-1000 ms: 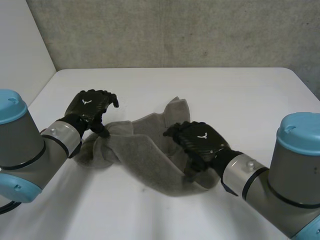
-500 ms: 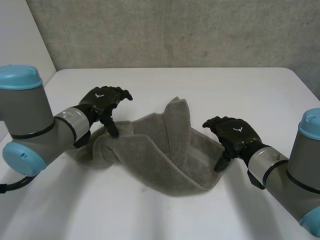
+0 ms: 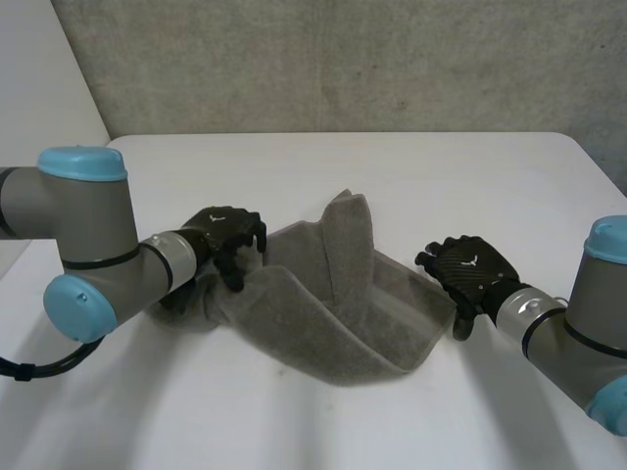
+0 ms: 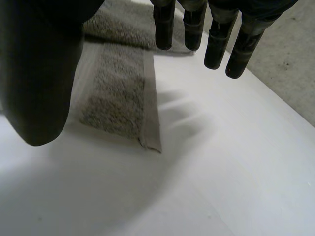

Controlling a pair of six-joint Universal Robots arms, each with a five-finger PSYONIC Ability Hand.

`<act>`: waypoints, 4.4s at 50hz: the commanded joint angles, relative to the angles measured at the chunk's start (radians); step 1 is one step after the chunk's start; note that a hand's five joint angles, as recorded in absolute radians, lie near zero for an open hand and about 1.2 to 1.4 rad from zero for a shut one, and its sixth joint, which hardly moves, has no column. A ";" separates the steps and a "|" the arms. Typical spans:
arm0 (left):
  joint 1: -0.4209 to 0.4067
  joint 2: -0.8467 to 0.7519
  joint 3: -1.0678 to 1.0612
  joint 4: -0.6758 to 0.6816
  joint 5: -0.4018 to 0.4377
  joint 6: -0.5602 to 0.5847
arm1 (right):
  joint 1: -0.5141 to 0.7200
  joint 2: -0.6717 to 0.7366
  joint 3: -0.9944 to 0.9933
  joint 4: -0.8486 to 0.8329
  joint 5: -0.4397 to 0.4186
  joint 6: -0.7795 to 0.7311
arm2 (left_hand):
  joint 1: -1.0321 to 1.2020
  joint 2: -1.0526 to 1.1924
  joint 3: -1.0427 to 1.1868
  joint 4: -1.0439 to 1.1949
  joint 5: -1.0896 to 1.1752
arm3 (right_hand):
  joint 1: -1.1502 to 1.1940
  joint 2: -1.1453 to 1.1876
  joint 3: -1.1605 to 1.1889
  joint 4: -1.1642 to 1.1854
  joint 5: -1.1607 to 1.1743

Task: Fold the towel.

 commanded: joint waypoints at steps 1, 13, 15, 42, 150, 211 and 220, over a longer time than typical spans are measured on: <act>-0.008 0.009 -0.022 -0.007 -0.002 0.002 | -0.003 0.056 -0.047 -0.001 -0.042 -0.023 | 0.208 0.208 0.208 0.209 0.210 | 0.057 0.044 0.048 0.031 0.055; -0.008 0.044 -0.061 -0.007 -0.009 0.002 | 0.004 0.138 -0.118 -0.001 -0.072 -0.035 | 0.484 0.484 0.485 0.485 0.486 | 0.265 0.252 0.256 0.239 0.263; -0.008 0.053 -0.070 -0.007 -0.009 0.002 | 0.006 0.145 -0.126 -0.001 -0.070 -0.036 | 0.490 0.490 0.491 0.491 0.492 | 0.280 0.267 0.271 0.254 0.278; -0.008 0.113 -0.150 -0.001 -0.009 0.001 | 0.012 0.193 -0.207 -0.004 -0.072 -0.035 | 0.484 0.484 0.485 0.485 0.486 | 0.468 0.455 0.459 0.442 0.466; -0.040 0.348 -0.611 0.296 -0.385 -0.192 | 0.058 0.113 -0.578 0.378 0.034 -0.139 | 0.713 0.713 0.713 0.713 0.714 | 1.160 1.147 1.151 1.134 1.158; -0.106 -0.304 0.423 -0.193 -0.113 0.565 | 0.017 0.046 -0.208 0.209 -0.004 -0.165 | -0.176 -0.176 -0.176 -0.176 -0.175 | 1.160 1.147 1.151 1.134 1.158; -0.092 -0.315 0.429 -0.202 -0.113 0.568 | 0.017 0.055 -0.207 0.203 -0.004 -0.165 | -0.156 -0.156 -0.155 -0.155 -0.154 | 1.160 1.147 1.151 1.134 1.158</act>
